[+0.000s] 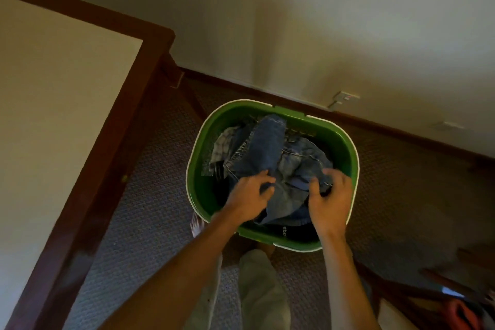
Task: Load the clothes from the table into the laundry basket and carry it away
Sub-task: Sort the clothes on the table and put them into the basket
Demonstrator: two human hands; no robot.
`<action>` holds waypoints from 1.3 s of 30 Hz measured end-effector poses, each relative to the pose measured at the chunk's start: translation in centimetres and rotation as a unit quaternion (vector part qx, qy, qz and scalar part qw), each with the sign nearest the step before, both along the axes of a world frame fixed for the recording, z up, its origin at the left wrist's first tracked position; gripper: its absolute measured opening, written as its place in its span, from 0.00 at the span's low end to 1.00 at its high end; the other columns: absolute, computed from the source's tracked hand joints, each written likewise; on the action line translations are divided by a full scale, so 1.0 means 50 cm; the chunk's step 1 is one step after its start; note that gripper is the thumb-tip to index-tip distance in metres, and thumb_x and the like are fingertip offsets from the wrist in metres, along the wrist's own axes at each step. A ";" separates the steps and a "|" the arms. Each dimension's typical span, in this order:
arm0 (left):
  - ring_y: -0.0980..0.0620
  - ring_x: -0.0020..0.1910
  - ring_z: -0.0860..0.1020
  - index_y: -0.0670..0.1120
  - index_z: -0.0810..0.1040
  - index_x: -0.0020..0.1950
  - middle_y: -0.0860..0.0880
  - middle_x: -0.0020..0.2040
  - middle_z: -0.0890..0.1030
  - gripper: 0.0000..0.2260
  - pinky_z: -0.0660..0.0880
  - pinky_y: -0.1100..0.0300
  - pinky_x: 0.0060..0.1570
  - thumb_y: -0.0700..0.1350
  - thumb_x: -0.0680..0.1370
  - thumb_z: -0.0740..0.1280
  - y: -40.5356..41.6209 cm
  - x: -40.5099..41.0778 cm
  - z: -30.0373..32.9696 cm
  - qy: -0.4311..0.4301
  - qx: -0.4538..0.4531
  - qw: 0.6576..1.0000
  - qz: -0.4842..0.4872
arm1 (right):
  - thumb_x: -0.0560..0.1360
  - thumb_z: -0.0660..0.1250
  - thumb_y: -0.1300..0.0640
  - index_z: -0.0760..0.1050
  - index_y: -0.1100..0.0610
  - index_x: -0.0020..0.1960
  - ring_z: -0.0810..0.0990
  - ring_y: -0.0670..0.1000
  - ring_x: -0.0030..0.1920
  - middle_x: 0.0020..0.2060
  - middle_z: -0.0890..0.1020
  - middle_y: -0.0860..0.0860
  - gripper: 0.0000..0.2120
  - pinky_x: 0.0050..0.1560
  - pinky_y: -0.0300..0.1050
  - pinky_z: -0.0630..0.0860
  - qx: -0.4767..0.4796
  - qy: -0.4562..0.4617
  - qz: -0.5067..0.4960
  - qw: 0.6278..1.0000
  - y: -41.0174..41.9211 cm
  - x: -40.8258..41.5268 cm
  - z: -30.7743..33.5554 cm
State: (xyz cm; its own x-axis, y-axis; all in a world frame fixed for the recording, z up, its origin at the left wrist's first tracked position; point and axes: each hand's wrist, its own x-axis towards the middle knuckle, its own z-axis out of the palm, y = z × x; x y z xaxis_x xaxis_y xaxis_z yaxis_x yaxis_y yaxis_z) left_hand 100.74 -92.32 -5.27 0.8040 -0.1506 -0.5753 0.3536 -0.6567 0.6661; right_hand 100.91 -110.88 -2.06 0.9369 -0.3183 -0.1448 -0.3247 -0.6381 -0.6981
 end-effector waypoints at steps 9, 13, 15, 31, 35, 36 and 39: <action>0.28 0.76 0.31 0.73 0.27 0.72 0.51 0.77 0.23 0.49 0.35 0.24 0.70 0.80 0.67 0.60 0.061 0.088 -0.136 0.092 0.144 0.973 -0.156 | 0.65 0.62 0.21 0.25 0.34 0.74 0.24 0.63 0.75 0.75 0.23 0.48 0.56 0.66 0.84 0.50 -0.099 0.350 0.240 0.900 0.054 0.060 -0.212; 0.27 0.73 0.27 0.73 0.24 0.69 0.53 0.70 0.16 0.57 0.34 0.21 0.66 0.81 0.60 0.66 0.047 0.079 -0.305 0.121 0.163 0.967 -0.153 | 0.63 0.64 0.21 0.22 0.36 0.73 0.23 0.65 0.74 0.74 0.21 0.50 0.60 0.63 0.86 0.52 -0.130 0.358 0.255 0.889 0.035 0.049 -0.358; 0.26 0.72 0.26 0.74 0.23 0.69 0.53 0.70 0.15 0.58 0.35 0.20 0.65 0.81 0.59 0.66 0.047 0.094 -0.420 0.124 0.166 0.965 -0.159 | 0.63 0.65 0.21 0.20 0.38 0.73 0.22 0.65 0.73 0.73 0.20 0.51 0.62 0.63 0.86 0.54 -0.133 0.373 0.261 0.880 0.031 0.061 -0.471; 0.26 0.75 0.32 0.71 0.20 0.68 0.48 0.78 0.25 0.64 0.41 0.21 0.69 0.78 0.57 0.72 0.093 0.118 -0.541 0.168 0.181 0.935 -0.254 | 0.57 0.73 0.24 0.21 0.37 0.73 0.25 0.64 0.75 0.73 0.21 0.48 0.69 0.68 0.82 0.51 -0.078 0.449 0.325 0.829 -0.010 0.095 -0.571; 0.23 0.74 0.34 0.66 0.19 0.70 0.45 0.77 0.23 0.70 0.45 0.22 0.70 0.71 0.57 0.79 0.091 0.034 -0.540 0.135 0.212 0.932 -0.260 | 0.62 0.81 0.39 0.16 0.41 0.71 0.30 0.68 0.76 0.71 0.18 0.51 0.73 0.61 0.82 0.62 -0.166 0.438 0.349 0.812 -0.016 0.037 -0.564; 0.22 0.74 0.35 0.66 0.18 0.69 0.45 0.76 0.22 0.71 0.47 0.22 0.70 0.69 0.57 0.80 0.083 0.031 -0.560 0.121 0.218 0.938 -0.243 | 0.66 0.80 0.44 0.14 0.42 0.69 0.30 0.70 0.75 0.71 0.18 0.53 0.72 0.59 0.81 0.67 -0.194 0.422 0.337 0.819 -0.005 0.032 -0.586; 0.23 0.75 0.36 0.64 0.17 0.69 0.44 0.75 0.21 0.69 0.48 0.25 0.71 0.67 0.60 0.79 0.056 0.038 -0.641 0.110 0.242 0.945 -0.192 | 0.76 0.69 0.64 0.13 0.48 0.69 0.26 0.74 0.72 0.71 0.19 0.58 0.61 0.45 0.69 0.81 -0.266 0.377 0.297 0.836 0.023 0.029 -0.677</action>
State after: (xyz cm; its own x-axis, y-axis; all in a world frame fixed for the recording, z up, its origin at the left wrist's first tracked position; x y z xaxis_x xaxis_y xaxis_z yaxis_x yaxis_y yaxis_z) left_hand 102.65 -89.53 -37.33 0.5962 -0.0832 -0.7985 0.1233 -0.9733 0.1936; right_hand 102.34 -109.75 -35.92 0.6588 -0.0360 -0.7515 -0.0591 -0.9982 -0.0040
